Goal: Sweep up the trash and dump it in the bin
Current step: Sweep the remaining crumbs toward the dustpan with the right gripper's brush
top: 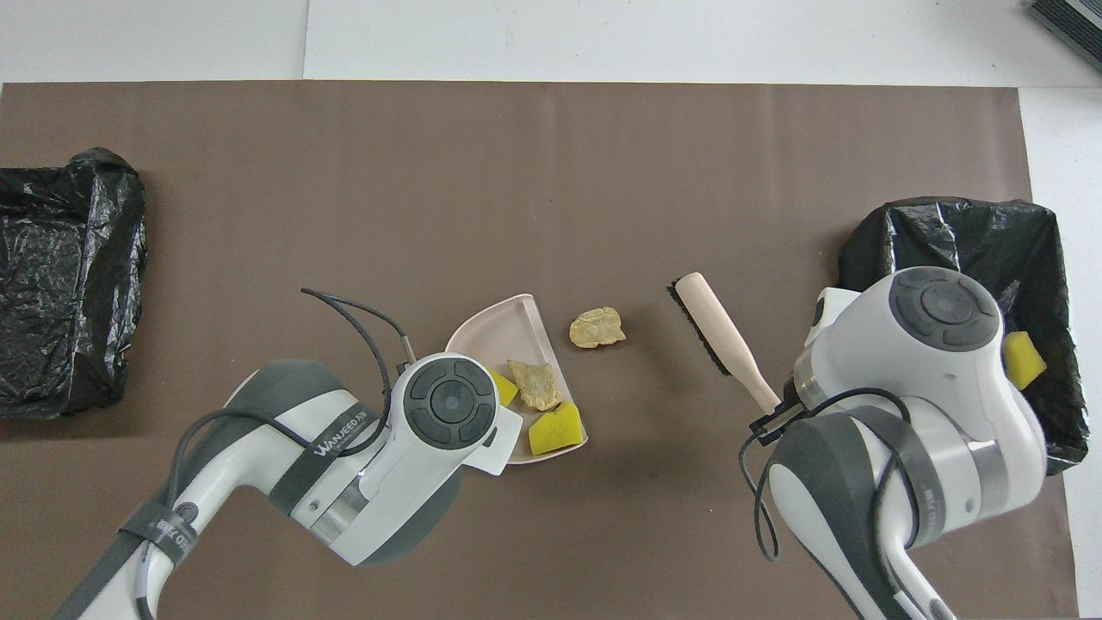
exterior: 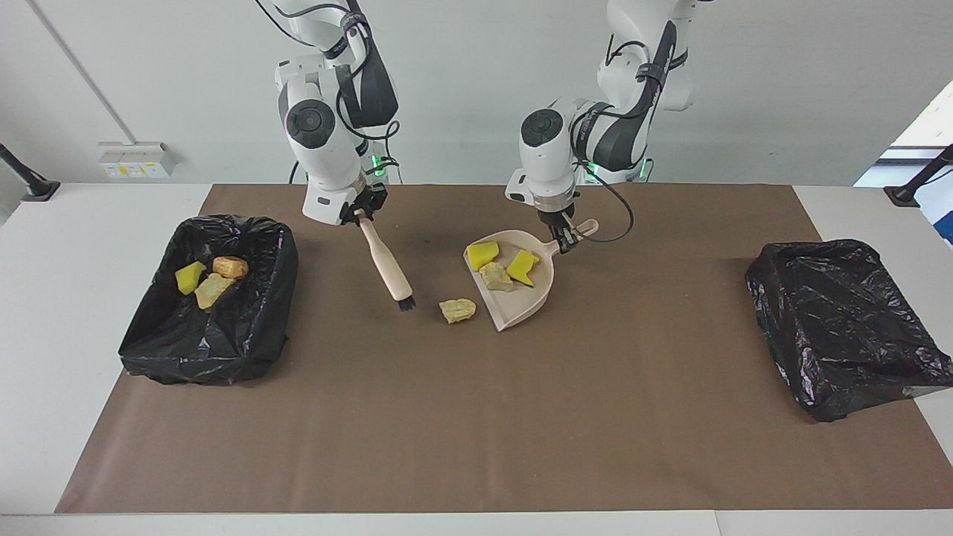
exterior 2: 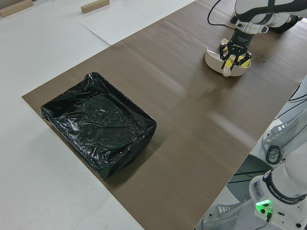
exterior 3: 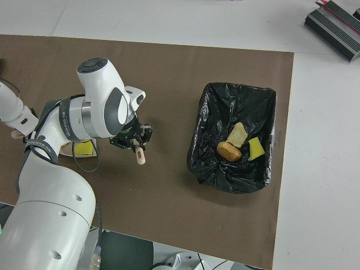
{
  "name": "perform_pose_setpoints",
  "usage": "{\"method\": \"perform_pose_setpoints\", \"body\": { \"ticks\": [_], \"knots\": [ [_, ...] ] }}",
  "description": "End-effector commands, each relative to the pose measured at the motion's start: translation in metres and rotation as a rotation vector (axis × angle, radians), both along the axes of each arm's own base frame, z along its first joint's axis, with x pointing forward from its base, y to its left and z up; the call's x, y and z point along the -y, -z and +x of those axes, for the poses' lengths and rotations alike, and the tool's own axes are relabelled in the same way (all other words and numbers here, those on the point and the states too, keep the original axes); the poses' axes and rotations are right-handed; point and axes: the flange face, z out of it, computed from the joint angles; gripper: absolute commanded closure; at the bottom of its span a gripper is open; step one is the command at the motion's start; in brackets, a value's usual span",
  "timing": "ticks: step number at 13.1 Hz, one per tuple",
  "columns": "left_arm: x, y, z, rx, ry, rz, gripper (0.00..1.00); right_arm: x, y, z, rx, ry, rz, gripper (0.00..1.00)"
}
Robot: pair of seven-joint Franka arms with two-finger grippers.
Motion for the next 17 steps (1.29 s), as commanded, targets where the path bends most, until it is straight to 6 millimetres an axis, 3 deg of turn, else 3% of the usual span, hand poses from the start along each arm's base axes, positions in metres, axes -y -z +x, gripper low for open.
{"method": "perform_pose_setpoints", "body": {
  "ticks": [1, 3, 6, 12, 17],
  "knots": [
    [-0.011, 0.001, 0.008, 0.02, -0.029, 0.004, 1.0, -0.008, 0.024, 0.052, 0.06, -0.107, -0.16, 1.0],
    [-0.015, 0.004, 0.008, 0.014, -0.035, 0.01, 1.0, -0.039, 0.043, 0.051, 0.066, -0.112, -0.177, 1.0],
    [-0.016, 0.005, 0.006, 0.014, -0.033, 0.009, 1.0, -0.089, 0.071, 0.02, -0.043, -0.086, -0.109, 1.0],
    [-0.016, 0.005, 0.009, 0.027, -0.02, -0.009, 1.0, -0.108, 0.075, -0.025, -0.322, 0.058, 0.174, 1.0],
    [-0.021, 0.005, 0.018, 0.05, -0.032, -0.033, 1.0, -0.128, 0.075, -0.059, -0.375, 0.167, 0.34, 1.0]
  ]
}}
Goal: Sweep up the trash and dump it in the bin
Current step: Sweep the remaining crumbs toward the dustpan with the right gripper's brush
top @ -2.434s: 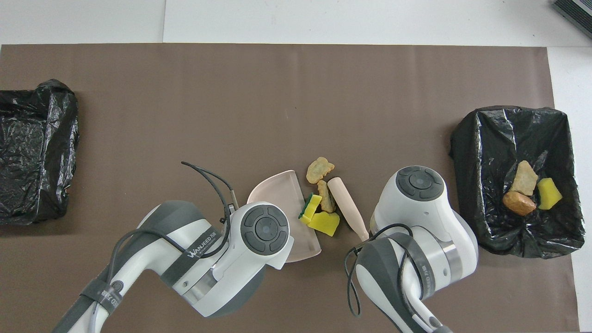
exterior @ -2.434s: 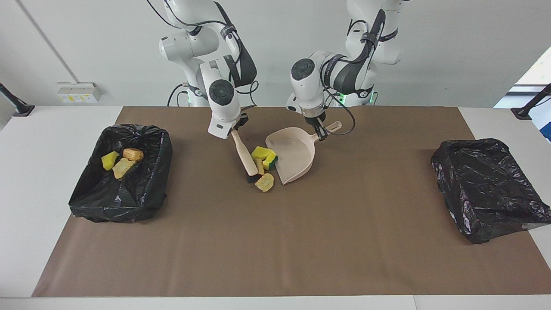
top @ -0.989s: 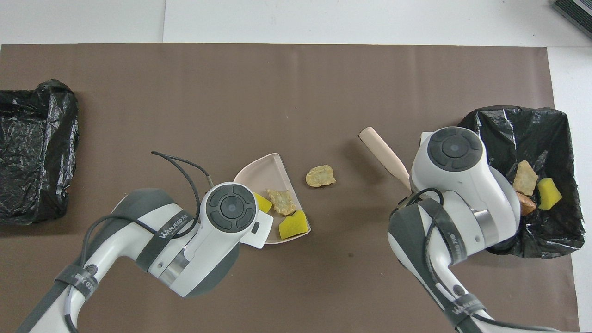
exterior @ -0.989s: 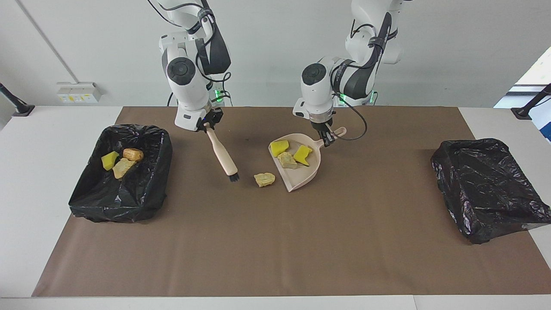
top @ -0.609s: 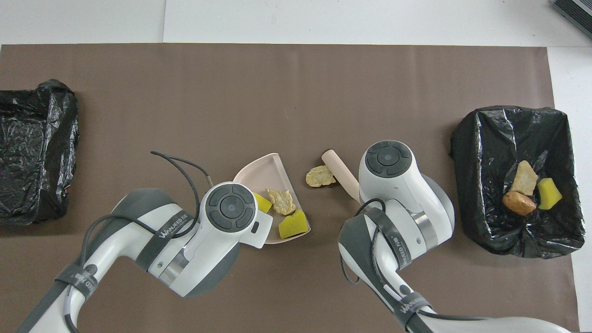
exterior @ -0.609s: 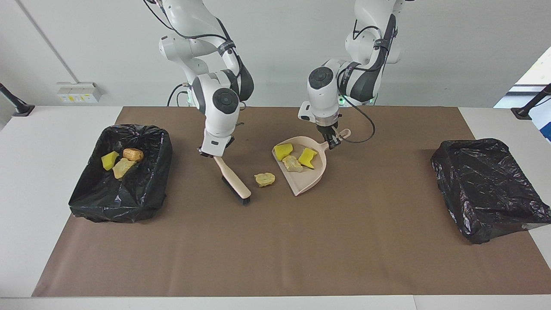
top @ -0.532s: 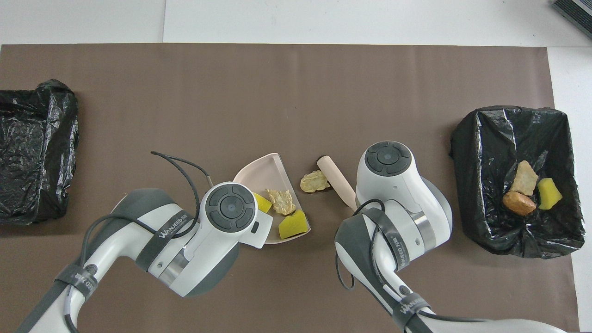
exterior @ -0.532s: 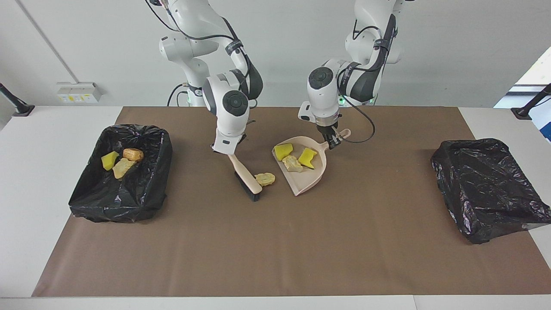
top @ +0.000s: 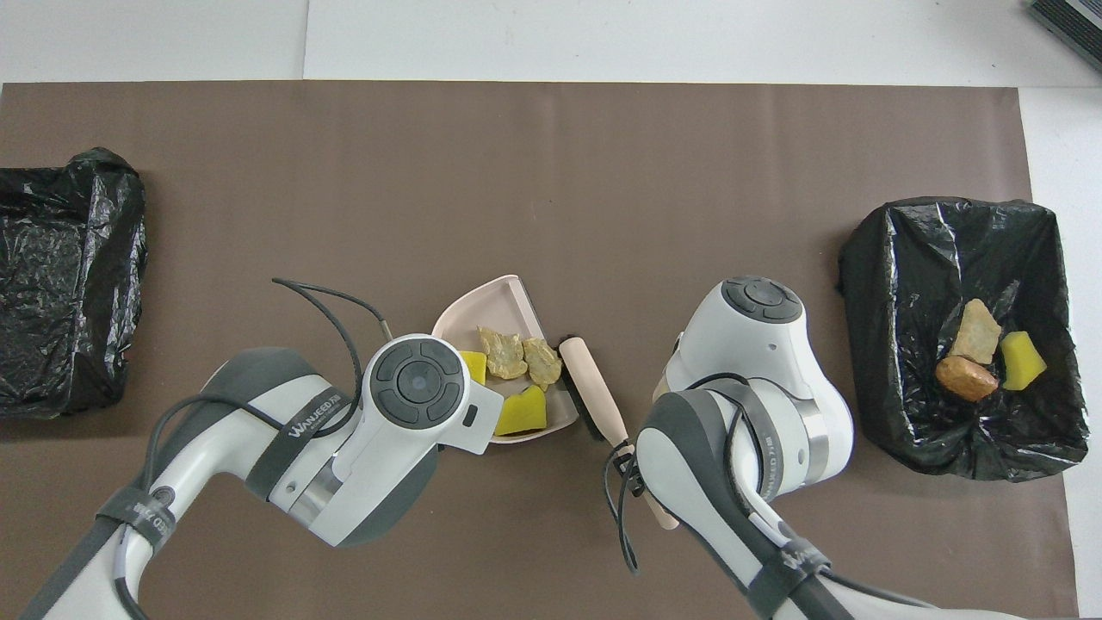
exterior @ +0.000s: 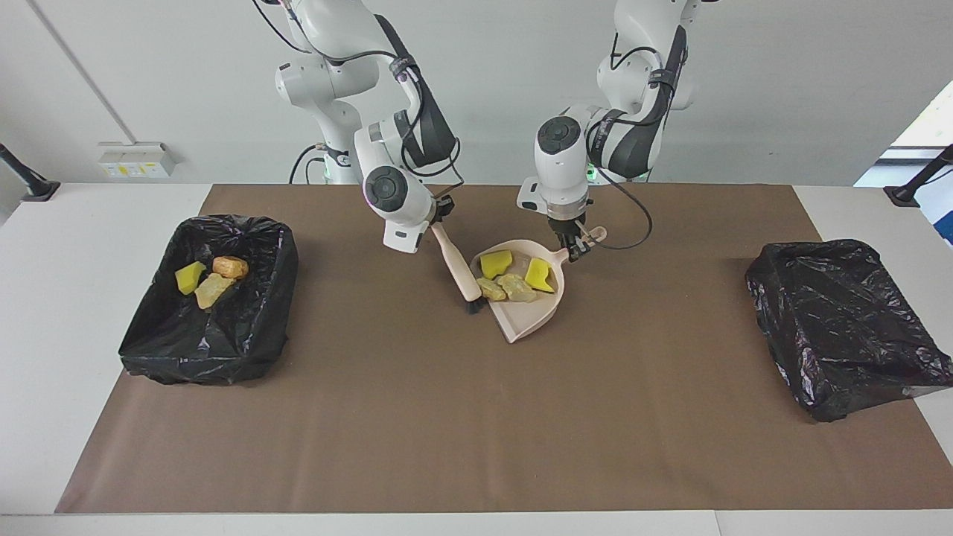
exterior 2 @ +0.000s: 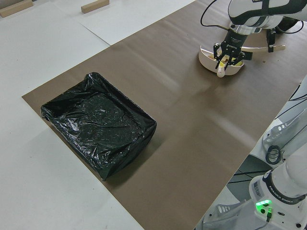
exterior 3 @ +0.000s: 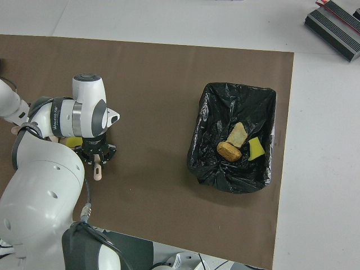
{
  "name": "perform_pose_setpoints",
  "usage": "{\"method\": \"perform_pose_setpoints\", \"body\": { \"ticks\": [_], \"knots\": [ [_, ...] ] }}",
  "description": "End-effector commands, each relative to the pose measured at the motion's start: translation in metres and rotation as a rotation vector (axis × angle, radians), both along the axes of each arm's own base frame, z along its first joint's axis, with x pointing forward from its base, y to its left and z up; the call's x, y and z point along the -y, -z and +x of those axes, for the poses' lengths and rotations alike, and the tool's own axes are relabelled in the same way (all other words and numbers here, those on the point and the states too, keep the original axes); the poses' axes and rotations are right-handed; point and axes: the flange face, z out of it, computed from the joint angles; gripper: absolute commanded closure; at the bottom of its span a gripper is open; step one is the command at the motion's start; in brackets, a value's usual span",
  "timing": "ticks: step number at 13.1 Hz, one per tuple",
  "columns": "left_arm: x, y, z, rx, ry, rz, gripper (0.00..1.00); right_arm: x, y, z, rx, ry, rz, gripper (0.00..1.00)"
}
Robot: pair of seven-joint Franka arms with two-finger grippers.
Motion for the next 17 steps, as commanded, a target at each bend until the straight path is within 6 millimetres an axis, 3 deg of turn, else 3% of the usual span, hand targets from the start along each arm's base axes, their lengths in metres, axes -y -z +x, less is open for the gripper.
{"method": "perform_pose_setpoints", "body": {
  "ticks": [1, 5, 7, 11, 14, 17],
  "knots": [
    [-0.005, 0.001, 0.004, 0.035, 0.0, -0.015, 1.0, 0.0, -0.013, -0.018, 0.006, 0.037, 0.07, 1.0],
    [-0.006, 0.003, 0.012, 0.06, 0.017, -0.045, 1.0, 0.031, -0.069, -0.009, 0.056, 0.106, 0.046, 1.0],
    [-0.015, 0.004, 0.02, 0.041, 0.135, -0.05, 1.0, 0.057, -0.092, -0.004, 0.1, 0.077, -0.07, 1.0],
    [-0.015, 0.005, 0.022, 0.041, 0.155, -0.067, 1.0, 0.084, -0.125, -0.002, 0.2, 0.088, -0.277, 1.0],
    [-0.015, 0.006, 0.02, 0.027, 0.15, -0.057, 1.0, 0.093, -0.113, 0.009, 0.252, 0.058, -0.302, 1.0],
    [-0.016, 0.01, 0.012, 0.011, 0.158, -0.044, 1.0, 0.067, -0.056, 0.031, 0.274, 0.012, -0.346, 1.0]
  ]
}}
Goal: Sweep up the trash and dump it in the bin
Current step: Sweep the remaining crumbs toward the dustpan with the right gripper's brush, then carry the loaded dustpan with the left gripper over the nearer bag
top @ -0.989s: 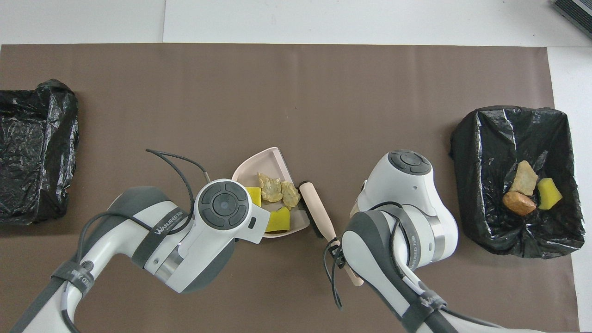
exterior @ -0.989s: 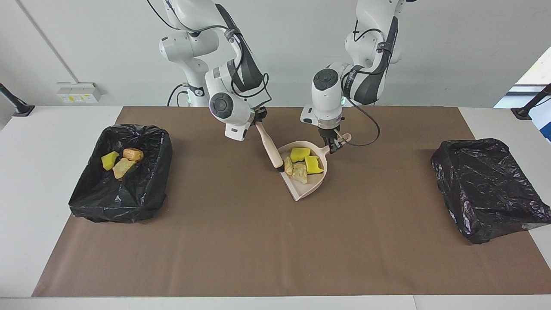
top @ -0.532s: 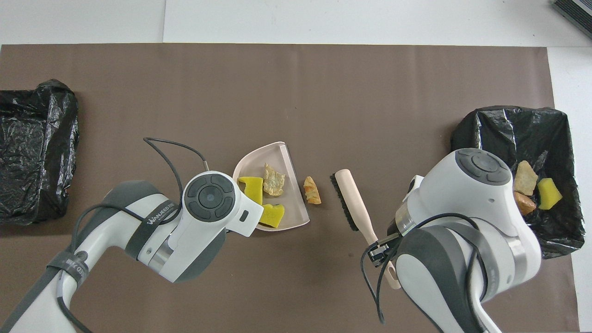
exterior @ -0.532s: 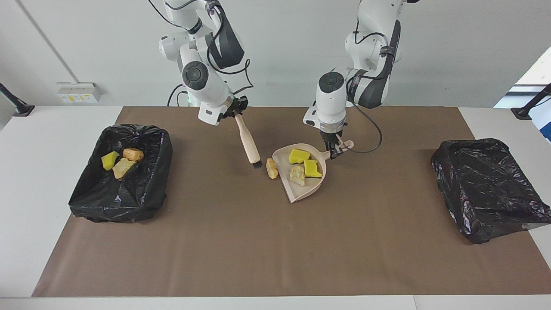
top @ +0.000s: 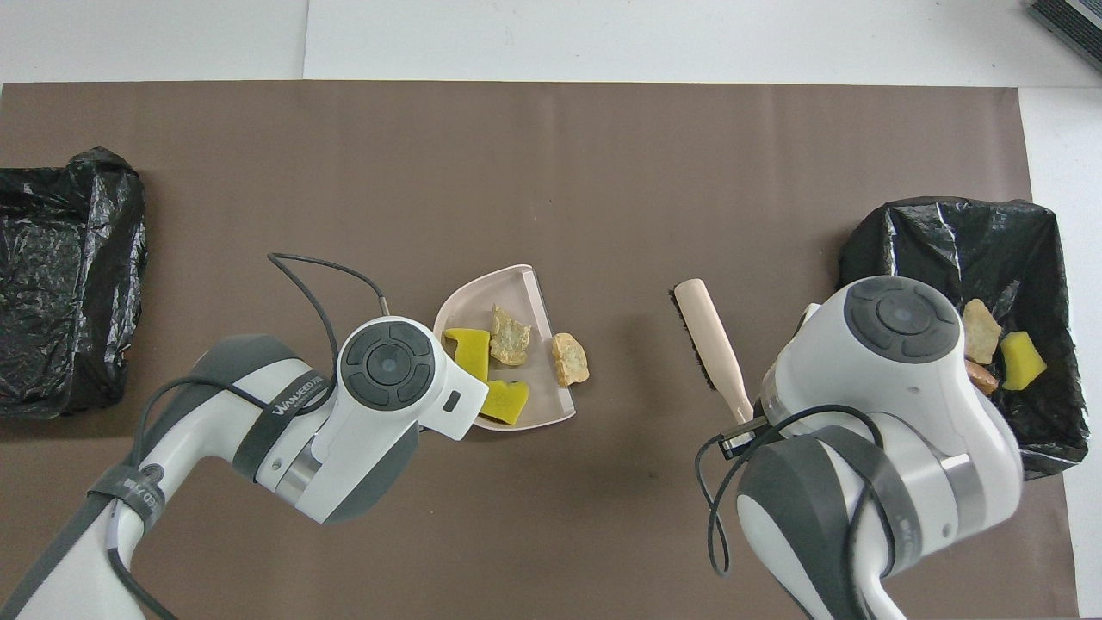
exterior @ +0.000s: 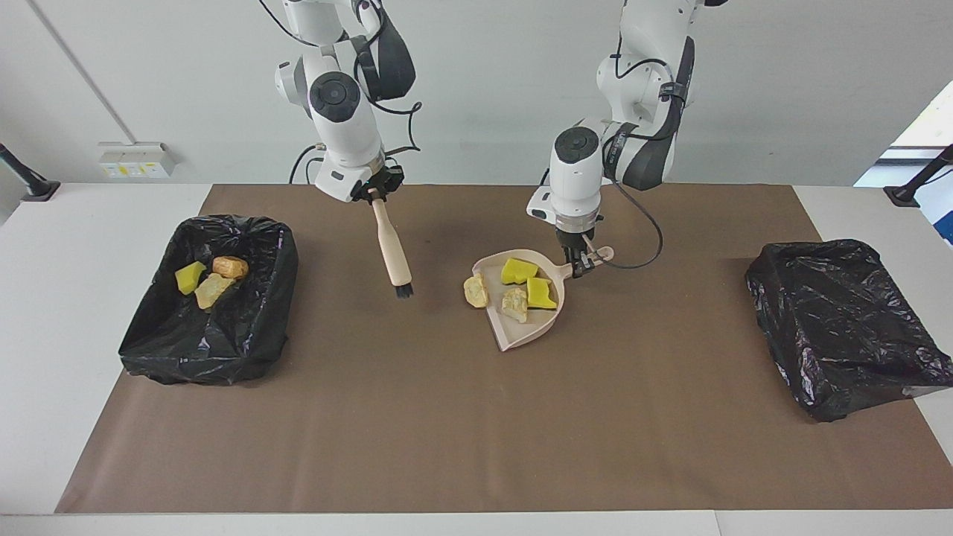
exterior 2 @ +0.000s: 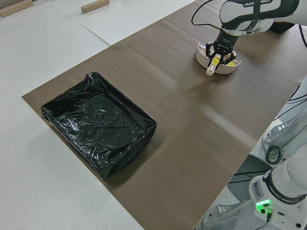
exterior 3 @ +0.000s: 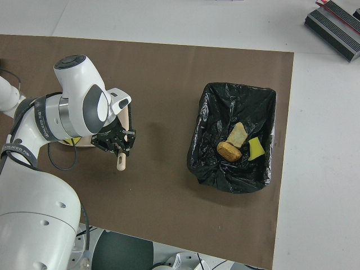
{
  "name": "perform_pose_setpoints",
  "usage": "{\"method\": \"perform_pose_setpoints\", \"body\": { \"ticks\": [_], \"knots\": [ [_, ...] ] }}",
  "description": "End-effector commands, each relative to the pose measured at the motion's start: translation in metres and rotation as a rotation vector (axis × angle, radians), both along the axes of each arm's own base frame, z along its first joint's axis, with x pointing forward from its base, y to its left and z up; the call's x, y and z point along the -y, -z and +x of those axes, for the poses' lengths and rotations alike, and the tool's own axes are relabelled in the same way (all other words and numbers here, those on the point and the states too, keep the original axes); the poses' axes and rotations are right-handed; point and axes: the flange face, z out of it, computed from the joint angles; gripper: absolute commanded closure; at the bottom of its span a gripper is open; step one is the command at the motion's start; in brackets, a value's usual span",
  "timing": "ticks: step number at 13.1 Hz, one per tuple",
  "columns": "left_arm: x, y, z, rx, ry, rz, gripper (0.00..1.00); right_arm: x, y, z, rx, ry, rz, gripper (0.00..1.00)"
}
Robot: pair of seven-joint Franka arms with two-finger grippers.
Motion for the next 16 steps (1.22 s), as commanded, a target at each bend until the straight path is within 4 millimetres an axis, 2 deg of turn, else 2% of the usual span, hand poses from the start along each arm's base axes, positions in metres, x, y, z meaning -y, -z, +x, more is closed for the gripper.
{"method": "perform_pose_setpoints", "body": {
  "ticks": [1, 4, 6, 9, 10, 11, 16],
  "knots": [
    [-0.005, 0.001, -0.011, -0.008, 0.017, 0.012, 1.0, -0.029, 0.045, 0.01, -0.011, -0.033, -0.033, 1.0],
    [-0.009, 0.004, -0.016, -0.036, 0.01, 0.037, 1.0, -0.075, 0.069, -0.006, -0.049, -0.02, 0.016, 1.0],
    [-0.009, 0.002, -0.016, -0.036, 0.008, 0.037, 1.0, -0.085, 0.068, -0.014, -0.102, 0.056, 0.117, 1.0],
    [-0.01, 0.002, -0.016, -0.037, 0.007, 0.038, 1.0, -0.122, 0.059, -0.035, -0.162, 0.144, 0.226, 1.0],
    [-0.01, 0.002, -0.016, -0.037, 0.008, 0.038, 1.0, -0.144, 0.057, -0.05, -0.179, 0.16, 0.231, 1.0],
    [-0.01, 0.002, -0.016, -0.037, 0.009, 0.039, 1.0, -0.153, 0.053, -0.055, -0.182, 0.187, 0.228, 1.0],
    [-0.013, 0.003, -0.011, -0.036, 0.039, 0.032, 1.0, -0.147, 0.042, -0.054, -0.165, 0.244, 0.184, 1.0]
  ]
}}
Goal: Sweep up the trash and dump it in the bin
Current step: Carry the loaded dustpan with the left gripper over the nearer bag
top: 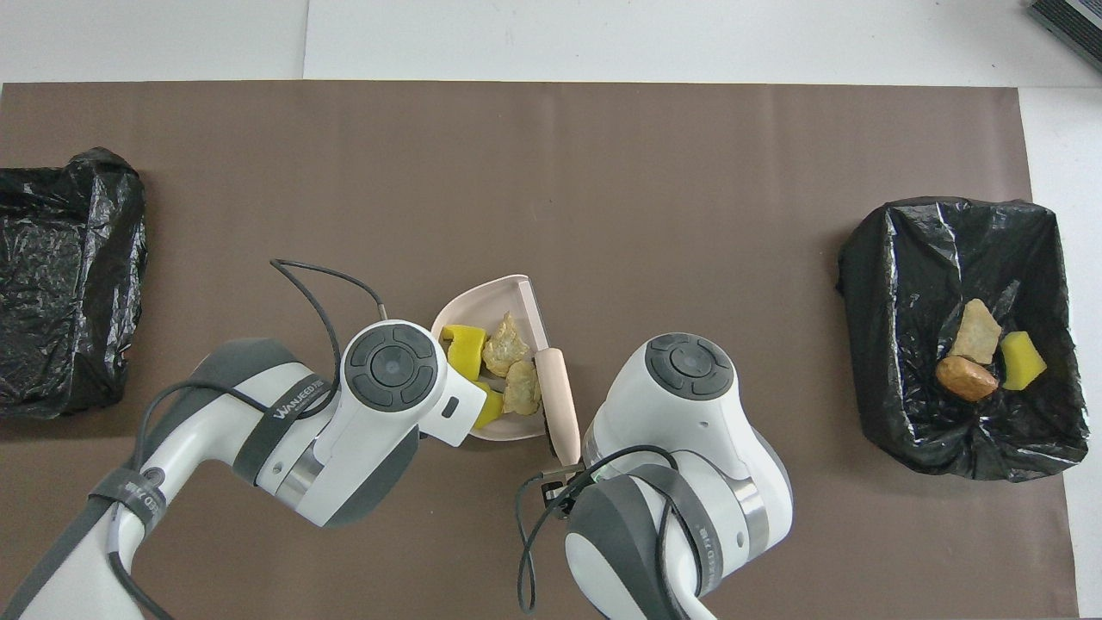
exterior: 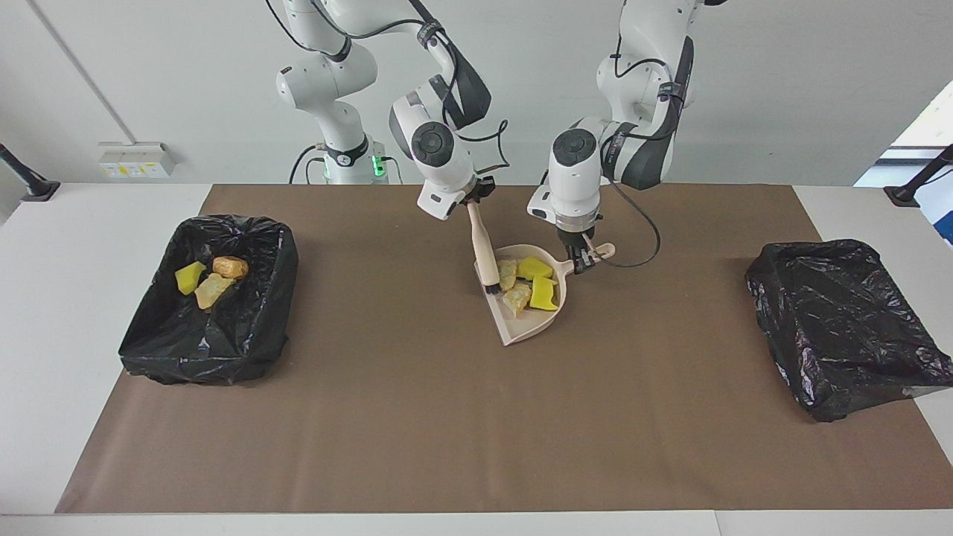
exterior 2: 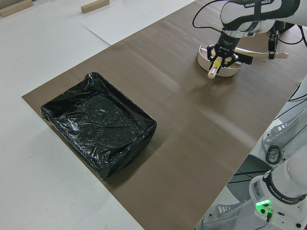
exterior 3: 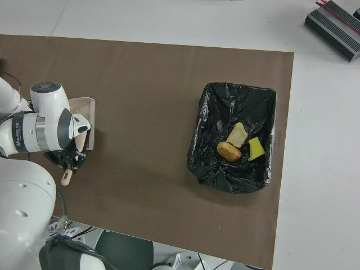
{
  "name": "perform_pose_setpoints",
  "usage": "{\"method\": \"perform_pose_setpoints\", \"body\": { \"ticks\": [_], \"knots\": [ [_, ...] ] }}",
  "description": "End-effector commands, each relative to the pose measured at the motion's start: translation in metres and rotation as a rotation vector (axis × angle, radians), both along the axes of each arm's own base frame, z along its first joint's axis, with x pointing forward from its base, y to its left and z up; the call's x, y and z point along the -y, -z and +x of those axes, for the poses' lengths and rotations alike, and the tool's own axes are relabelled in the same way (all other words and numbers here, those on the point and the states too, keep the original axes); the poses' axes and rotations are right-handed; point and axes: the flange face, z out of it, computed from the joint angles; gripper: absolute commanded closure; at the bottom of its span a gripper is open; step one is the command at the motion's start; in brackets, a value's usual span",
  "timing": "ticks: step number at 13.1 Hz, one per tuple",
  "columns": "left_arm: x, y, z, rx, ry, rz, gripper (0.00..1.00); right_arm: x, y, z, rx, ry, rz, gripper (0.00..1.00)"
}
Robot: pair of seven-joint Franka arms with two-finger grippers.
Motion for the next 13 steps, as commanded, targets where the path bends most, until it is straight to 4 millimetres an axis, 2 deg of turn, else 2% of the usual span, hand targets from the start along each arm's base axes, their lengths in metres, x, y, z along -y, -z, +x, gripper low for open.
{"method": "perform_pose_setpoints", "body": {
  "ticks": [1, 2, 5, 7, 10, 12, 13],
  "knots": [
    [-0.011, -0.001, -0.004, -0.012, 0.069, 0.004, 1.0, 0.008, -0.017, -0.003, 0.026, 0.066, -0.045, 1.0],
    [-0.015, -0.001, -0.001, -0.019, 0.095, 0.004, 1.0, 0.01, -0.024, -0.004, 0.034, 0.085, -0.073, 1.0],
    [-0.029, -0.006, 0.01, -0.02, 0.076, -0.012, 1.0, 0.03, -0.068, -0.017, 0.035, 0.089, -0.151, 1.0],
    [-0.049, -0.025, 0.025, -0.015, 0.107, -0.04, 1.0, 0.037, -0.087, -0.028, 0.027, 0.101, -0.201, 1.0],
    [-0.115, -0.066, 0.056, -0.01, 0.127, -0.072, 1.0, 0.029, -0.09, -0.046, 0.04, 0.164, -0.218, 1.0],
    [-0.17, -0.108, 0.084, -0.004, 0.161, -0.099, 1.0, 0.028, -0.077, -0.055, 0.042, 0.181, -0.216, 1.0],
    [-0.202, -0.123, 0.095, -0.003, 0.168, -0.109, 1.0, 0.024, -0.074, -0.053, 0.051, 0.211, -0.18, 1.0]
  ]
}}
